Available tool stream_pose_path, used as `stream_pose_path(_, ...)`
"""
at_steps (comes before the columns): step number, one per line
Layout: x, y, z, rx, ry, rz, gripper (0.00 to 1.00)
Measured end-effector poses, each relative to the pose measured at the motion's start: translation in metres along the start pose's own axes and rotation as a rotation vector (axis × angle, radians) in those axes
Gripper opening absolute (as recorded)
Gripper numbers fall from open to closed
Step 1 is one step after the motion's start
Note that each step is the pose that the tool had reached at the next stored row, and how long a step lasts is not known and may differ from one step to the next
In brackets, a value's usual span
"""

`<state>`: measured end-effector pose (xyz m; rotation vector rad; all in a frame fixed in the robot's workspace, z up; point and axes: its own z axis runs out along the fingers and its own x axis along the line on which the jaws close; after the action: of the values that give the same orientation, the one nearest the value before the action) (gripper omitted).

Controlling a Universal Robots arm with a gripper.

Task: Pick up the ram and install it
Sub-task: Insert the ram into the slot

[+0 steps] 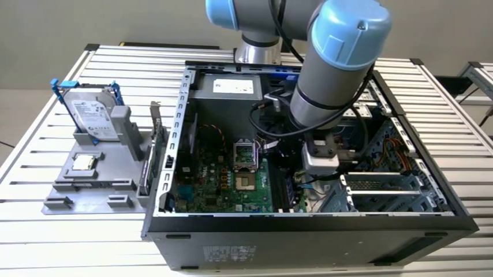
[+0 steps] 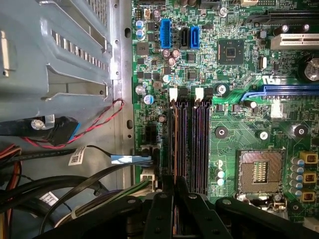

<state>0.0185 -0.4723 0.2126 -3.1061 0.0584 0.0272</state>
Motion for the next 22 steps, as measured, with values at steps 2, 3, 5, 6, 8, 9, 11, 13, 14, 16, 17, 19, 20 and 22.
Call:
stream_pose_path(2, 0.0000, 0.0000, 0.0003, 0.0001, 0.0001, 0.002, 0.00)
stream_pose_path(3, 0.0000, 0.0000, 0.0004, 0.0003, 0.0002, 0.002, 0.00)
stream_pose_path(5, 0.0000, -0.0001, 0.0005, 0.0006, 0.0003, 0.002, 0.00)
stream_pose_path(6, 0.0000, -0.0001, 0.0005, 0.0007, 0.0003, 0.002, 0.00)
stream_pose_path(8, 0.0001, -0.0005, 0.0011, 0.0037, 0.0007, 0.002, 0.00)
stream_pose_path(9, 0.0001, -0.0004, 0.0012, 0.0026, 0.0006, 0.002, 1.00)
stream_pose_path(11, 0.0001, -0.0001, 0.0007, 0.0012, 0.0003, 0.002, 1.00)
stream_pose_path(13, 0.0001, -0.0001, 0.0005, 0.0008, 0.0003, 0.003, 1.00)
stream_pose_path(14, 0.0001, -0.0001, 0.0005, 0.0007, 0.0002, 0.003, 1.00)
stream_pose_path(16, 0.0001, -0.0001, 0.0005, 0.0008, 0.0002, 0.003, 1.00)
stream_pose_path(17, 0.0000, -0.0001, 0.0006, 0.0008, 0.0003, 0.003, 1.00)
stream_pose_path(19, 0.0000, -0.0001, 0.0006, 0.0008, 0.0002, 0.003, 1.00)
stream_pose_path(20, 0.0000, -0.0001, 0.0006, 0.0008, 0.0003, 0.003, 1.00)
stream_pose_path(22, 0.0000, -0.0001, 0.0002, 0.0006, 0.0002, 0.003, 1.00)
